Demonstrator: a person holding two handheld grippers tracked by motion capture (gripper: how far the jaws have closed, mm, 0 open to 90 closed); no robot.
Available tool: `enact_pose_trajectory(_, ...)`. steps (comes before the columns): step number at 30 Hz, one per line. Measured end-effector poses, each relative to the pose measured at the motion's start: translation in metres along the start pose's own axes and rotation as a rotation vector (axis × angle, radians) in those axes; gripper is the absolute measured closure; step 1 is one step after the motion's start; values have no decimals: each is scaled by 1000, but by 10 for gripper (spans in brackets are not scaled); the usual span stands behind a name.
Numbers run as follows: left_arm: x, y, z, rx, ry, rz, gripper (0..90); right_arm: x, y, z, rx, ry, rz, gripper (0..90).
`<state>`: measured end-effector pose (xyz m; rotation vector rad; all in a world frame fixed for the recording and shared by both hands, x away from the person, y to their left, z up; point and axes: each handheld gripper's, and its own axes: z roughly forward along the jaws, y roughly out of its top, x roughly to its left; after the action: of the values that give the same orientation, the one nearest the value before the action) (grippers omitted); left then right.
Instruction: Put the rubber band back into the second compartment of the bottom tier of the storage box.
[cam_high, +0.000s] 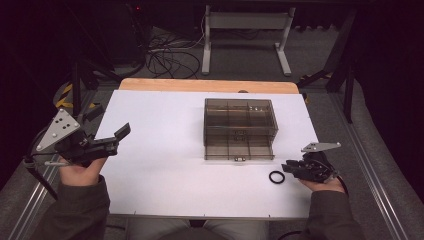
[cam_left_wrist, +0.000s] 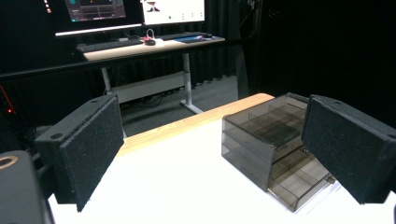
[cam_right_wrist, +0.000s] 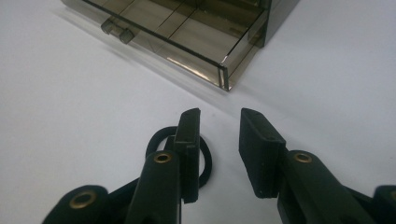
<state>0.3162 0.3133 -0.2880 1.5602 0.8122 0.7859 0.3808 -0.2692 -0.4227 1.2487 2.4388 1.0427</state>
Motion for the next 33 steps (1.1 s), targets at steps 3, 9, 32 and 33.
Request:
enact_pose_trajectory(3,0,-1,1,7,-4,0,70,0,-1,4,16,5,-1,720)
enact_pose_trajectory(9,-1,-1,2,15,-10,1,70,2,-2,9,46,15,-24,740)
enact_pose_trajectory(32,-1,-1,2,18,-7,-3,84,8,-4,23,126,-29,-115,853)
enact_pose_trajectory(33,-1,-1,2,19,-8,-3,84,9,-4,23,127,-32,-116,858)
